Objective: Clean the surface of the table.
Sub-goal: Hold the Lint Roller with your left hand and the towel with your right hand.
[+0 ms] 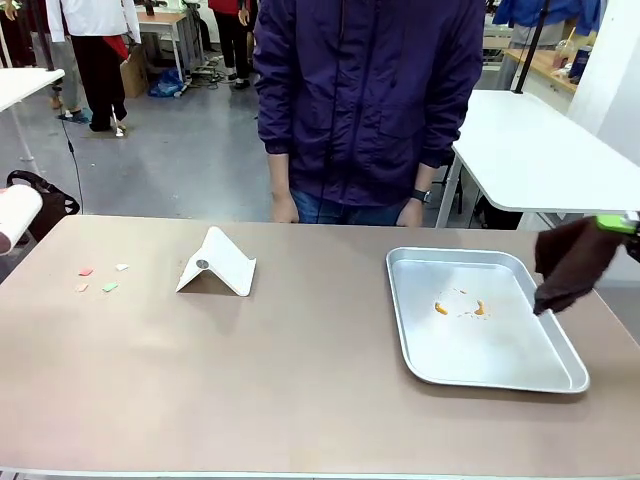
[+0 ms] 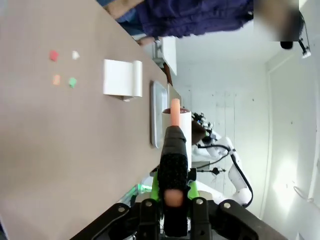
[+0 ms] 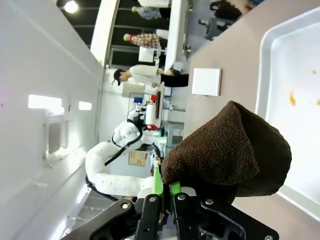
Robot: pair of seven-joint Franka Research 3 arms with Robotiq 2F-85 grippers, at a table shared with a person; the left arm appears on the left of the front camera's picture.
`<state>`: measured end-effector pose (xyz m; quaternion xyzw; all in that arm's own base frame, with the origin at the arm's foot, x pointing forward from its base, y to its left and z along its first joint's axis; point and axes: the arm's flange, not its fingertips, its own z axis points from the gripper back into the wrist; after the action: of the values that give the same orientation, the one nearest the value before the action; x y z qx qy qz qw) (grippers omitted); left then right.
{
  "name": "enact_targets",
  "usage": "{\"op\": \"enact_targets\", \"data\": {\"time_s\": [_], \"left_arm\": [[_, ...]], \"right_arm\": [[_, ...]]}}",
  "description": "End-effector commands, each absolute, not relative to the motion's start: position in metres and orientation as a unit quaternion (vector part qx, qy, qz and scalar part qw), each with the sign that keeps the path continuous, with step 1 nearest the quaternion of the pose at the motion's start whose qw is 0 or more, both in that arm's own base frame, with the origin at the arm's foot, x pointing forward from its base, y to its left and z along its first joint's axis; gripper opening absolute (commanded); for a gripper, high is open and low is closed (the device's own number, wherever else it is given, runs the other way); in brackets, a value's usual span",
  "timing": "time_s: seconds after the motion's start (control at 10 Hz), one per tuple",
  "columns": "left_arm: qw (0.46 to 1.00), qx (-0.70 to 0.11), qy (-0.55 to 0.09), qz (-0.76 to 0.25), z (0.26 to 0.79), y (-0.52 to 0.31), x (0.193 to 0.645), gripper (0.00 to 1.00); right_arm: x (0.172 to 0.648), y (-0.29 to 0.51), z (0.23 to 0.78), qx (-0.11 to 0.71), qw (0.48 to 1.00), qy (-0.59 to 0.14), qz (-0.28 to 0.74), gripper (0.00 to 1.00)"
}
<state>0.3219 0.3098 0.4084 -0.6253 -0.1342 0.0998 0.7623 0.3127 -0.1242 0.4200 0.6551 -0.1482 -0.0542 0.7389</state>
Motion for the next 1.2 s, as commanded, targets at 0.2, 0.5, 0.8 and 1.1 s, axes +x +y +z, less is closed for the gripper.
{"op": "enact_targets", "data": {"time_s": [0.2,0.5,0.8,1.1], "left_arm": [[0.759,-0.627,-0.128,0.118,0.385,0.324,0.338,0.00],[0.764,-0.621,-0.124,0.121,0.376,0.323,0.331,0.00],[0.764,-0.621,-0.124,0.121,0.376,0.323,0.331,0.00],[0.764,-0.621,-0.124,0.121,0.376,0.323,0.331,0.00]], "right_arm": [[0.289,-0.153,0.384,0.684,0.700,-0.202,-0.040,0.00],[0.294,-0.159,0.391,0.674,0.713,-0.182,-0.062,0.00],[0.294,-0.159,0.391,0.674,0.713,-0.182,-0.062,0.00],[0.294,-0.159,0.391,0.674,0.713,-0.182,-0.062,0.00]]}}
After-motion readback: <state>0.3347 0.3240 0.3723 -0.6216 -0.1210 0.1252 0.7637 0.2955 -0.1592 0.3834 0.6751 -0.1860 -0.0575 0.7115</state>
